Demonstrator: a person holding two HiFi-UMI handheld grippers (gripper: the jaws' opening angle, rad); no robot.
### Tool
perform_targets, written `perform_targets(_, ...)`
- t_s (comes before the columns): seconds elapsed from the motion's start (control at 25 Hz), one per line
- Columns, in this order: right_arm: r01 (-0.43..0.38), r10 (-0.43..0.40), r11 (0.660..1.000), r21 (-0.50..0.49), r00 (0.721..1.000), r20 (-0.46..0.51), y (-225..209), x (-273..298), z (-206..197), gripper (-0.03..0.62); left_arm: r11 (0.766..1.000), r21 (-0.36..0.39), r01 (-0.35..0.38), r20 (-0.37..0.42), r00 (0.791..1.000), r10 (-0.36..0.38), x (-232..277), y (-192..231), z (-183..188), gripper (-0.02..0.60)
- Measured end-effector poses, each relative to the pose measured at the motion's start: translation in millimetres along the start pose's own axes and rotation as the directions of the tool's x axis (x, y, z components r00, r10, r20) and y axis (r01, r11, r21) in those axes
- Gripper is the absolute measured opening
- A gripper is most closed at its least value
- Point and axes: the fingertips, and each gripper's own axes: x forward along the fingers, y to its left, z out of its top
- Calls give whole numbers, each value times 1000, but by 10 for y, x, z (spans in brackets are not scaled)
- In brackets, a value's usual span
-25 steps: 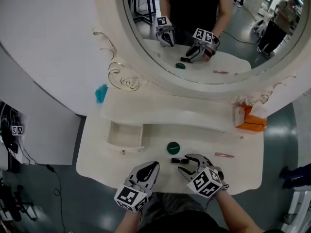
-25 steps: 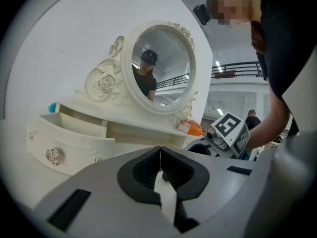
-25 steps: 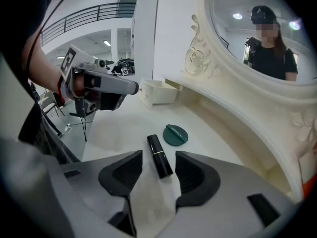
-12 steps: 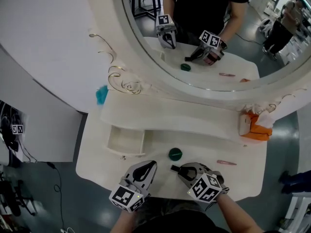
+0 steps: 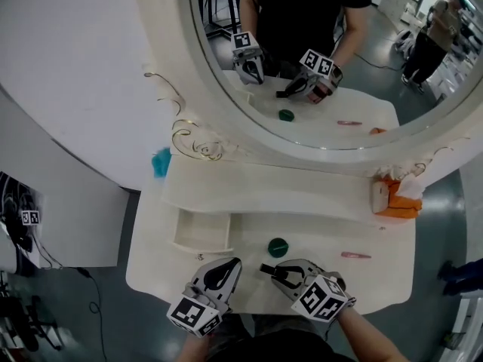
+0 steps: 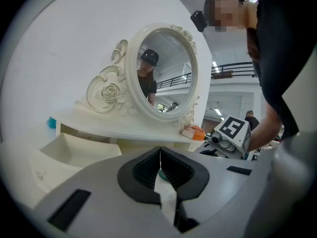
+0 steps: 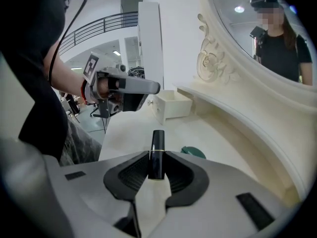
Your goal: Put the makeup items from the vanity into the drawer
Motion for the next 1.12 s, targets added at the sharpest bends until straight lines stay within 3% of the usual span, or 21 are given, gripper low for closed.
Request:
perform_targets(0.2,33,-36,999,39,998,55,-19,47,364,110,999,27,44,-2,999,-44,-108,190,137,15)
perform_targets(0.72,43,-58,995,86,982,182,-103,285,1307,109,1000,2,-27,29,999,27,-569,907,338,15)
perform_targets(1.12,18,-14,999,-29,993,115,-231,746,1844,109,995,-18,-102,55,993,103,-867,1348,406,15)
